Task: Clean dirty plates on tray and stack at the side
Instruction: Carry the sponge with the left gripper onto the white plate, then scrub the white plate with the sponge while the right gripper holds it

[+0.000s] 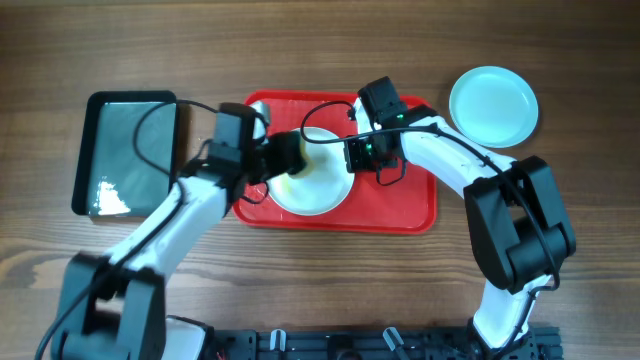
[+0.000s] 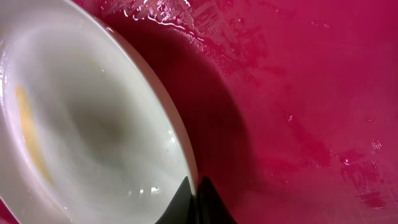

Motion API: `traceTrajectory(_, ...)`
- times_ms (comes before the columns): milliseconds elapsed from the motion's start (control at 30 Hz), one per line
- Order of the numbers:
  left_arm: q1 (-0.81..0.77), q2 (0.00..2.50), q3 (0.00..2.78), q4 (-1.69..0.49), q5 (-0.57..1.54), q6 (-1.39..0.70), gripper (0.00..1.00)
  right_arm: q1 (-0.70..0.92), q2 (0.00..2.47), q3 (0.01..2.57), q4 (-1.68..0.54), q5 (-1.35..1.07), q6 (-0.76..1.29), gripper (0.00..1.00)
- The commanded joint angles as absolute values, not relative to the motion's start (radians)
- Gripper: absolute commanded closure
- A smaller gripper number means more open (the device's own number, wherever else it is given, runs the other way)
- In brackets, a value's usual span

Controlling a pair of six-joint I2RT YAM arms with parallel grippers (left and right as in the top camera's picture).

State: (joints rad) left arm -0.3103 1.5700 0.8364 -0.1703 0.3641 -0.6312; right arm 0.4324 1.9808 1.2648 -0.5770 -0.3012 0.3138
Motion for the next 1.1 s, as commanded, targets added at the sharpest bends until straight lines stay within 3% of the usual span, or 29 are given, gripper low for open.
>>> traceTrajectory(0, -0.352, 1.659, 0.832, -0.15, 0.307, -0.719, 0.96, 0.428, 2.005, 1.264, -0.57, -0.258, 0.344, 0.95)
traceTrajectory(300, -0.389, 1.747, 0.832, -0.125, 0.131, -0.705, 0.96, 0.428, 2.005, 1.264, -0.574, -0.258, 0.366, 0.96)
traceTrajectory(667, -0.389, 1.688, 0.833, -0.195, -0.294, -0.47, 0.96, 0.428, 2.005, 1.261, -0.59, -0.238, 0.366, 0.96)
traceTrajectory(800, -0.389, 1.565, 0.833, -0.192, -0.268, -0.476, 0.96, 0.428, 2.005, 1.261, -0.591, -0.235, 0.366, 0.96)
traceTrajectory(967, -0.389, 1.476, 0.832, -0.194, 0.125, -0.567, 0.96, 0.428, 2.005, 1.261, -0.588, -0.235, 0.373, 0.96)
traceTrajectory(1067, -0.399, 1.526, 0.832, -0.204, 0.172, -0.597, 0.96, 0.428, 2.005, 1.261, -0.586, -0.234, 0.397, 0.96)
